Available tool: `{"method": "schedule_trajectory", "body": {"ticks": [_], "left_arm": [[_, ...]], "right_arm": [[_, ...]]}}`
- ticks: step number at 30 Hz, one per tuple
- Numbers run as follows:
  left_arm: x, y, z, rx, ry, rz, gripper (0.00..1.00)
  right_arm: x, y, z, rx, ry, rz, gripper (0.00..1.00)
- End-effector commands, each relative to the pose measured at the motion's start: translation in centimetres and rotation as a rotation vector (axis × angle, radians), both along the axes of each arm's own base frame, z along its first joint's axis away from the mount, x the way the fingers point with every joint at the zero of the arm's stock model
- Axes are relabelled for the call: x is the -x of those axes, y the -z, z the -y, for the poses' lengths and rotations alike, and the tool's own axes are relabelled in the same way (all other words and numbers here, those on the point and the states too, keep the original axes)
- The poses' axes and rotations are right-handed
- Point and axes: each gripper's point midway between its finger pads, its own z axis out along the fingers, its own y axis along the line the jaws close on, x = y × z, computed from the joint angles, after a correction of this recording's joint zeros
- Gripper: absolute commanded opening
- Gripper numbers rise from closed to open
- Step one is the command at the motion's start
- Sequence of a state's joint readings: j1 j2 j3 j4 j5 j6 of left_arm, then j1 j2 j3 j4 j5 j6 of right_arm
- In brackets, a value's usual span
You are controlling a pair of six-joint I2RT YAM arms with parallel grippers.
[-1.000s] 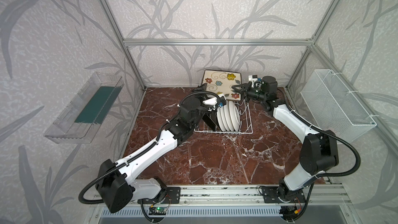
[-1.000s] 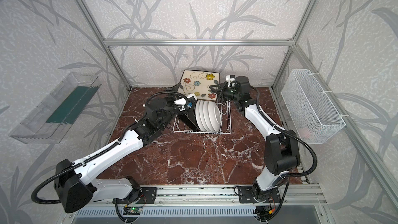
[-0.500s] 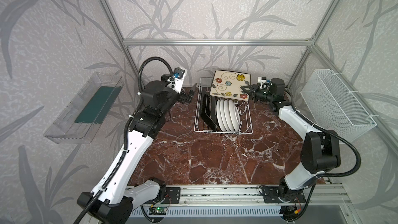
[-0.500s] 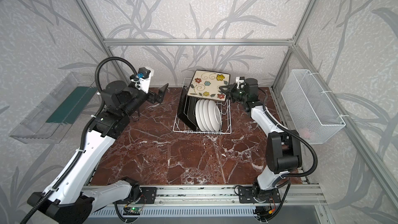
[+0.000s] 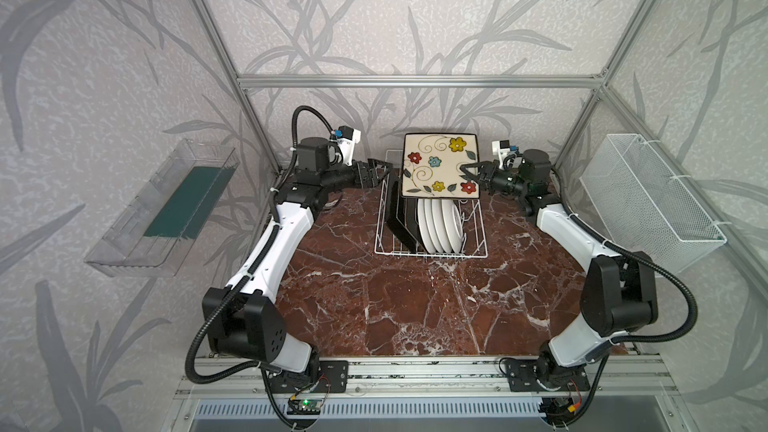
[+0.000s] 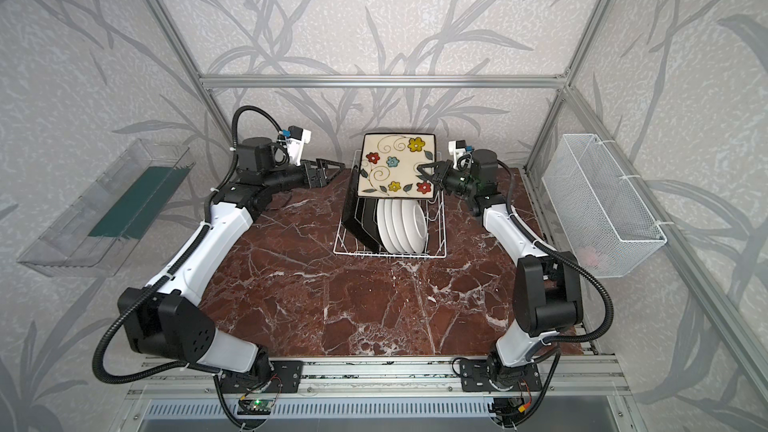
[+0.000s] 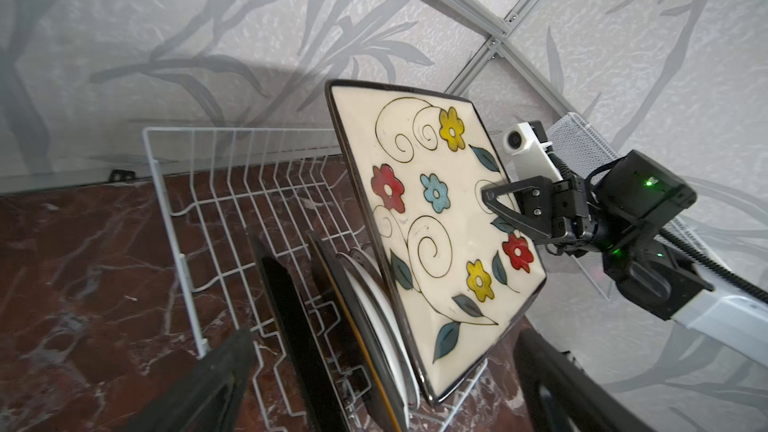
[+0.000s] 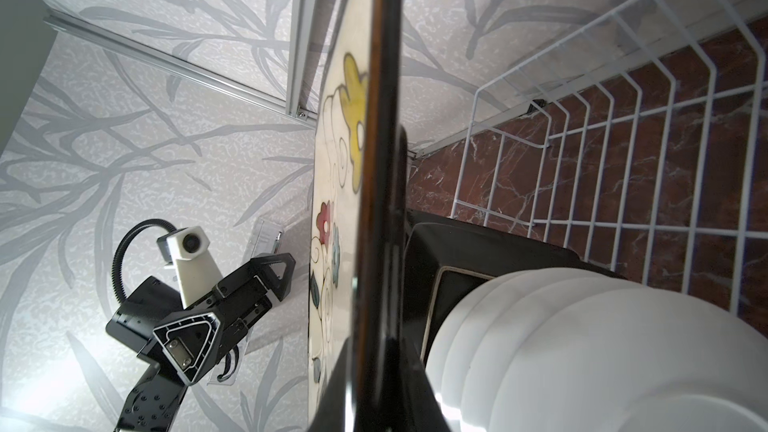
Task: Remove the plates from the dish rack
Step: 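Release the plate with the left gripper and draw back while the right holds it, then grip the flower plate's near edge with the left gripper while right holds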
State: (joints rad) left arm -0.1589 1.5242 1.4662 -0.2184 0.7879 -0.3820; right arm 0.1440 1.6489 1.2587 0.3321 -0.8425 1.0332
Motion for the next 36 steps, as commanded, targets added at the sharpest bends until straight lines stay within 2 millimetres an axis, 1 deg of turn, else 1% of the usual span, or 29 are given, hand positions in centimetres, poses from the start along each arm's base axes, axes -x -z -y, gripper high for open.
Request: {"method": "schedule_trajectory", "body": {"ticks": [1, 4, 5, 8, 12, 13, 16, 19, 22, 25, 28, 32, 36], "left_arm": [[-0.2, -2.8, 1.5, 0.113, 0.083, -0.008, 0.99], [-1.1, -1.9, 2.1, 0.164, 0.109, -0.062, 0.99], [-1.2, -2.1, 2.5, 0.191, 0.140, -0.054, 0.99], [-1.7, -1.8, 3.2, 0.258, 0.174, -0.087, 0.96], [-2.0, -1.1, 3.6, 0.253, 0.175, -0.094, 0.95], [-2.0, -0.9, 3.8, 0.253, 0.178, -0.099, 0.95], [-1.9, -0.7, 4.4, 0.255, 0.187, -0.103, 0.92], [-2.0, -0.8, 4.8, 0.271, 0.197, -0.107, 0.85], [-1.8, -0.8, 4.9, 0.273, 0.199, -0.103, 0.78], [-1.8, -0.5, 4.9, 0.268, 0.194, -0.114, 0.72], [-1.8, 0.0, 4.8, 0.265, 0.187, -0.125, 0.68], [-1.7, 0.9, 4.9, 0.271, 0.183, -0.149, 0.57], [-1.6, 1.3, 5.0, 0.278, 0.189, -0.164, 0.53]], "right_arm": [[3.7, -10.5, -0.9, -0.059, -0.092, 0.400, 0.00], [3.9, -10.7, -1.8, -0.070, -0.126, 0.411, 0.00], [3.9, -10.9, -2.0, -0.074, -0.130, 0.417, 0.00], [4.0, -11.0, -2.6, -0.088, -0.144, 0.430, 0.00], [3.8, -10.9, -3.2, -0.115, -0.151, 0.412, 0.00], [4.0, -11.2, -3.4, -0.124, -0.158, 0.434, 0.00], [3.9, -10.8, -4.2, -0.129, -0.173, 0.421, 0.00], [3.8, -10.4, -4.8, -0.133, -0.176, 0.411, 0.00], [3.3, -10.2, -4.9, -0.143, -0.156, 0.397, 0.00], [3.0, -10.2, -4.8, -0.154, -0.145, 0.394, 0.00], [2.8, -10.2, -4.7, -0.158, -0.130, 0.395, 0.00], [2.6, -9.7, -4.6, -0.149, -0.117, 0.387, 0.00], [2.7, -9.5, -4.7, -0.147, -0.125, 0.383, 0.00]]}}
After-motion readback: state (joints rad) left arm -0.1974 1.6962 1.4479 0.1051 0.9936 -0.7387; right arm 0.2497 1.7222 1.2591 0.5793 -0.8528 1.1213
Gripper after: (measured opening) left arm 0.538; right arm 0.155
